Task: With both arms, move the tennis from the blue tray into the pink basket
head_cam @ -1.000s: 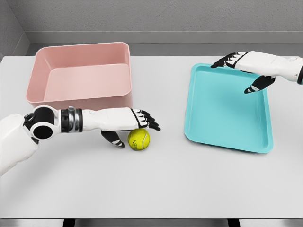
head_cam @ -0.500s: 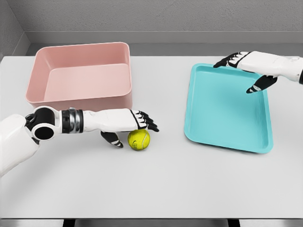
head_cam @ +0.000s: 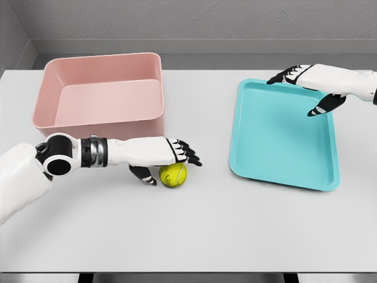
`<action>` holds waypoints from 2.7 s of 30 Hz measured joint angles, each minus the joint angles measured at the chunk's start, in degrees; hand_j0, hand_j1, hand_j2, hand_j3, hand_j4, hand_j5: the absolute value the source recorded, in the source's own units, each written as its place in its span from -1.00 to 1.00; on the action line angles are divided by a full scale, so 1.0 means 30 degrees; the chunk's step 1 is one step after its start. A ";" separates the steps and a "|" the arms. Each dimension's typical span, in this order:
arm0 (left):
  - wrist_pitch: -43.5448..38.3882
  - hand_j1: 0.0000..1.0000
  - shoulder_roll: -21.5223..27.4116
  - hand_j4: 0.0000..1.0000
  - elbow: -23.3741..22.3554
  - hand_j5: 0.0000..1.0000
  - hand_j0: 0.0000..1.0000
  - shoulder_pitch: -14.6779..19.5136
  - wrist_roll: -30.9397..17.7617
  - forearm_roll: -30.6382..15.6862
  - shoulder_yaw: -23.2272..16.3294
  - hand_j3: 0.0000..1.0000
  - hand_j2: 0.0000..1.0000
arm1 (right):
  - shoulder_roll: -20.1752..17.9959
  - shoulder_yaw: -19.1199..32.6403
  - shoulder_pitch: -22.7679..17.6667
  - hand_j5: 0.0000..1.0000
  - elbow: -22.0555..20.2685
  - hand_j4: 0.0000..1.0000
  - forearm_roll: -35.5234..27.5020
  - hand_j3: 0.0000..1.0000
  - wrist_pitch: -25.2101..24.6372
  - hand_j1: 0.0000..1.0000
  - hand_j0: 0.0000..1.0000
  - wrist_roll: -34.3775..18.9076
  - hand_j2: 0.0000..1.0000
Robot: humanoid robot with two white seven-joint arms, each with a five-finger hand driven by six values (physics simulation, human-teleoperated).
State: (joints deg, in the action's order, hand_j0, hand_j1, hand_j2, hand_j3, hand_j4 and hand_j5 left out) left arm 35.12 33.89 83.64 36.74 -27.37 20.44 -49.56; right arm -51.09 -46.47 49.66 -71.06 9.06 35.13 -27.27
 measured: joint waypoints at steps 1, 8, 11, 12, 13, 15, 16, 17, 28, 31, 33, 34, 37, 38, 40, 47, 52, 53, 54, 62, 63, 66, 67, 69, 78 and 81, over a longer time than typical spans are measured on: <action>0.0000 1.00 -0.0014 1.00 -0.0006 1.00 1.00 -0.0029 0.0001 0.0009 -0.0004 1.00 1.00 | 0.0000 0.0000 0.0000 1.00 0.0022 1.00 0.0000 1.00 0.0000 1.00 1.00 0.0000 1.00; -0.0001 0.63 -0.0137 0.63 -0.0046 0.63 0.63 -0.0059 0.0010 0.0030 -0.0209 0.63 0.63 | 0.0000 0.0025 0.0000 1.00 0.0076 1.00 0.0000 1.00 0.0000 1.00 1.00 0.0000 1.00; 0.0002 -0.03 -0.0151 -0.03 -0.0053 -0.03 -0.03 -0.0059 0.0004 0.0004 -0.0235 -0.03 -0.03 | 0.0000 0.0028 0.0000 1.00 0.0094 1.00 0.0000 1.00 0.0000 1.00 1.00 0.0000 1.00; 0.0004 -0.22 -0.0148 -0.22 -0.0061 -0.22 -0.22 -0.0088 0.0001 -0.0016 -0.0240 -0.22 -0.22 | 0.0000 0.0028 0.0000 1.00 0.0098 1.00 0.0000 1.00 0.0000 1.00 1.00 0.0000 1.00; 0.0002 -0.36 -0.0147 -0.36 -0.0067 -0.36 -0.36 -0.0059 0.0007 -0.0035 -0.0242 -0.36 -0.36 | 0.0000 0.0026 0.0029 1.00 0.0100 1.00 -0.0001 1.00 0.0000 1.00 1.00 0.0000 1.00; -0.0009 -0.39 -0.0137 -0.39 -0.0072 -0.39 -0.39 -0.0088 0.0016 -0.0095 -0.0243 -0.39 -0.39 | 0.0000 0.0027 0.0029 1.00 0.0170 1.00 -0.0007 1.00 -0.0001 1.00 1.00 0.0000 1.00; -0.0018 -0.42 -0.0130 -0.42 -0.0073 -0.42 -0.42 -0.0088 0.0019 -0.0127 -0.0241 -0.42 -0.42 | 0.0000 0.0028 0.0059 1.00 0.0267 1.00 -0.0005 1.00 -0.0001 1.00 1.00 0.0000 1.00; -0.0026 -0.43 -0.0126 -0.43 -0.0073 -0.43 -0.43 -0.0088 0.0026 -0.0156 -0.0239 -0.43 -0.43 | 0.0000 0.0028 0.0059 1.00 0.0338 1.00 -0.0002 1.00 -0.0001 1.00 1.00 0.0000 1.00; 0.0006 -0.45 0.0159 -0.45 0.1019 -0.45 -0.45 0.0176 -0.0065 -0.0584 0.0109 -0.45 -0.45 | 0.0000 0.0053 0.0029 1.00 0.0540 1.00 0.0001 1.00 0.0000 1.00 1.00 0.0000 1.00; 0.0002 -0.45 0.0474 -0.45 0.1249 -0.45 -0.45 0.0761 -0.0077 -0.0966 0.0511 -0.45 -0.45 | 0.0000 0.0056 0.0029 1.00 0.0540 1.00 -0.0001 1.00 0.0000 1.00 1.00 0.0000 1.00; -0.0009 -0.45 0.0710 -0.45 0.1288 -0.45 -0.45 0.1289 -0.0080 -0.1393 0.0653 -0.45 -0.45 | 0.0000 0.0057 0.0029 1.00 0.0538 1.00 0.0001 1.00 0.0000 1.00 1.00 0.0000 1.00; -0.0002 -0.45 0.0801 -0.45 0.1265 -0.45 -0.45 0.1464 -0.0095 -0.1556 0.0691 -0.45 -0.45 | 0.0000 0.0057 0.0029 1.00 0.0534 1.00 -0.0002 1.00 -0.0001 1.00 1.00 0.0000 1.00; 0.0002 -0.46 0.0950 -0.46 0.0939 -0.46 -0.46 0.2050 -0.0093 -0.2015 0.0865 -0.46 -0.46 | 0.0000 0.0057 0.0029 1.00 0.0523 1.00 0.0000 1.00 0.0000 1.00 1.00 0.0000 1.00; 0.0000 -0.46 0.1001 -0.46 0.0684 -0.46 -0.46 0.2431 -0.0091 -0.2190 0.0913 -0.46 -0.46 | 0.0000 0.0057 0.0029 1.00 0.0521 1.00 0.0000 1.00 0.0000 1.00 1.00 0.0000 1.00; 0.0001 -0.46 0.1094 -0.46 0.0092 -0.46 -0.46 0.2695 -0.0095 -0.2428 0.0975 -0.46 -0.46 | 0.0000 0.0058 0.0029 1.00 0.0523 1.00 0.0000 1.00 0.0000 1.00 1.00 0.0000 1.00; 0.0003 -0.46 0.1313 -0.46 -0.1558 -0.46 -0.46 0.3867 -0.0076 -0.3091 0.1255 -0.46 -0.46 | 0.0000 0.0058 0.0059 1.00 0.0517 1.00 0.0000 1.00 0.0000 1.00 1.00 0.0000 1.00; 0.0014 -0.46 0.1257 -0.46 -0.3821 -0.46 -0.46 0.4482 -0.0058 -0.3181 0.1303 -0.46 -0.46 | 0.0000 0.0058 0.0059 1.00 0.0517 1.00 0.0000 1.00 0.0000 1.00 1.00 0.0000 1.00; 0.0017 -0.46 0.1206 -0.46 -0.4361 -0.46 -0.46 0.4600 -0.0058 -0.3165 0.1305 -0.46 -0.46 | 0.0000 0.0058 0.0059 1.00 0.0517 1.00 0.0000 1.00 0.0000 1.00 1.00 0.0000 1.00; 0.0024 -0.46 0.1156 -0.46 -0.4909 -0.46 -0.46 0.4657 -0.0056 -0.3131 0.1305 -0.46 -0.46 | 0.0000 0.0058 0.0059 1.00 0.0517 1.00 0.0000 1.00 0.0000 1.00 1.00 0.0000 1.00; 0.0032 -0.45 0.0378 -0.45 -0.8380 -0.45 -0.45 0.5303 -0.0020 -0.2962 0.1324 -0.45 -0.45 | 0.0000 0.0058 0.0088 1.00 0.0517 1.00 0.0000 1.00 0.0000 1.00 1.00 0.0000 1.00; 0.0032 -0.46 0.0256 -0.46 -0.8672 -0.46 -0.46 0.5332 -0.0016 -0.2962 0.1332 -0.46 -0.46 | 0.0000 0.0058 0.0088 1.00 0.0517 1.00 0.0000 1.00 0.0000 1.00 1.00 0.0000 1.00; 0.0023 0.08 -0.0019 0.08 -0.9168 0.08 0.08 0.5332 0.0005 -0.2976 0.1499 0.08 0.08 | 0.0000 0.0058 0.0088 1.00 0.0517 1.00 0.0000 1.00 0.0000 1.00 1.00 0.0000 1.00; 0.0023 0.56 -0.0079 0.56 -0.9250 0.56 0.56 0.5332 0.0117 -0.2976 0.1560 0.56 0.56 | 0.0000 0.0058 0.0088 1.00 0.0517 1.00 0.0000 1.00 0.0000 1.00 1.00 0.0000 1.00; 0.0014 0.83 -0.0164 0.83 -0.9348 0.83 0.83 0.5332 0.0356 -0.2982 0.1641 0.83 0.83 | 0.0000 0.0058 0.0088 1.00 0.0517 1.00 0.0000 1.00 0.0000 1.00 1.00 0.0002 1.00; 0.0007 1.00 0.0043 1.00 -0.9157 1.00 1.00 0.5127 0.0647 -0.3077 0.1732 1.00 1.00 | 0.0000 0.0058 0.0088 1.00 0.0518 1.00 0.0000 1.00 0.0000 1.00 1.00 0.0000 1.00; 0.0010 1.00 0.0675 1.00 -0.8035 1.00 1.00 0.4570 0.0646 -0.3243 0.2029 1.00 1.00 | 0.0000 0.0059 0.0088 1.00 0.0521 1.00 0.0003 1.00 0.0001 1.00 1.00 0.0002 1.00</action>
State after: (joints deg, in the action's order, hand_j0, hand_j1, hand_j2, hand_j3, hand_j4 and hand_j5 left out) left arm 35.15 35.92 59.53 50.45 -25.43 10.72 -43.47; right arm -51.10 -46.29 49.92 -69.50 9.07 35.14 -27.27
